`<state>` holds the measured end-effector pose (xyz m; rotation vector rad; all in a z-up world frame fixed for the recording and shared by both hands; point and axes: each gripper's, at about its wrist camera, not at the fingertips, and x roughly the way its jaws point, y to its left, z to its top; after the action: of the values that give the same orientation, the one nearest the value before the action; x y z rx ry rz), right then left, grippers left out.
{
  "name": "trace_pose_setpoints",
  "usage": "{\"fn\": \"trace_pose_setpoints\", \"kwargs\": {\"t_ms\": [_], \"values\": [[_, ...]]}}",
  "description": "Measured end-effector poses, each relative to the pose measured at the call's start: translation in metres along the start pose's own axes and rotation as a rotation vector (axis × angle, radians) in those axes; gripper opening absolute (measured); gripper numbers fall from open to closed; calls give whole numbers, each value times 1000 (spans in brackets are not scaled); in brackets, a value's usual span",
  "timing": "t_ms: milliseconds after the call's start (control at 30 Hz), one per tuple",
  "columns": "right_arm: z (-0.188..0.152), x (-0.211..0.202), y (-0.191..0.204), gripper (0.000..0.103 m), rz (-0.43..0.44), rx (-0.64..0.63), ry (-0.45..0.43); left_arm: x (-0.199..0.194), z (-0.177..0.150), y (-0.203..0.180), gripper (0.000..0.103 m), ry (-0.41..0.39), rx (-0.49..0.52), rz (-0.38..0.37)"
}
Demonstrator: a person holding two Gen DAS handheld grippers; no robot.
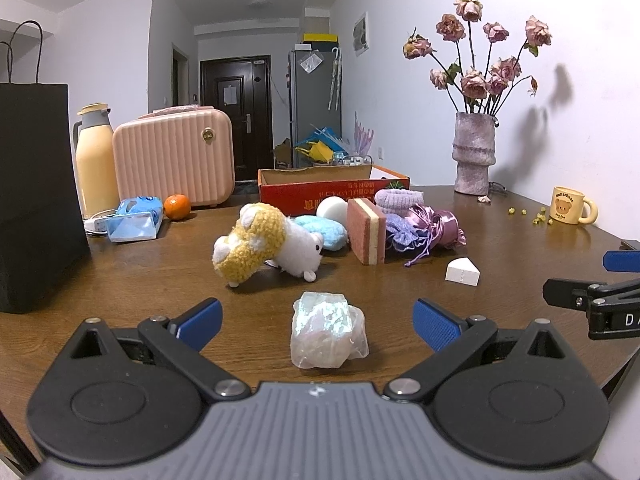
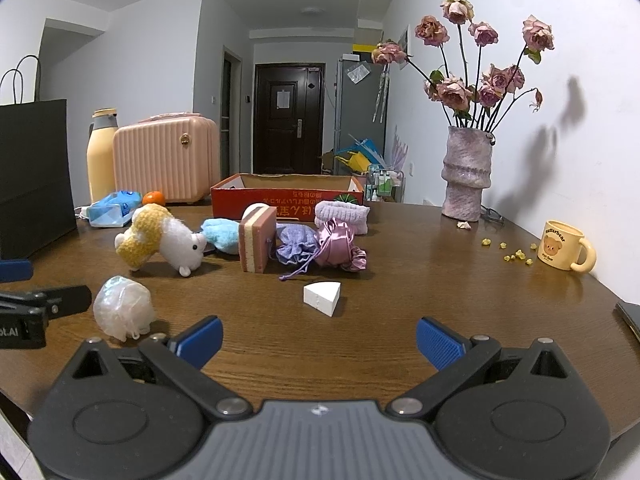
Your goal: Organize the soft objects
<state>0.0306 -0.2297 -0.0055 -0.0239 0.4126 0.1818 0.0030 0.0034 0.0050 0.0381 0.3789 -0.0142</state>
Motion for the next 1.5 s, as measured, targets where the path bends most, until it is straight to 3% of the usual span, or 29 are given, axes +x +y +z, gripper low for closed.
{"fn": "trace_pose_setpoints", "kwargs": {"t_ms": [1033,1133,1233,1300,1333,1500], "values": [[3,81,-14,103,19,22,72,101,0,-6,103,164,-1,11],[4,86,-13,103,24,20,77,108,1,-4,96,179,-7,13],[4,90,-12,103,30,18,81,114,-1,-3,81,204,-16,15],[4,93,-11,103,33,16,85,118,-2,-2,58,221,-23,8],[5,94,-11,103,33,15,88,121,-3,-1,53,231,-29,0],[6,101,-10,103,39,11,100,122,-2,4,49,225,-45,-10]]}}
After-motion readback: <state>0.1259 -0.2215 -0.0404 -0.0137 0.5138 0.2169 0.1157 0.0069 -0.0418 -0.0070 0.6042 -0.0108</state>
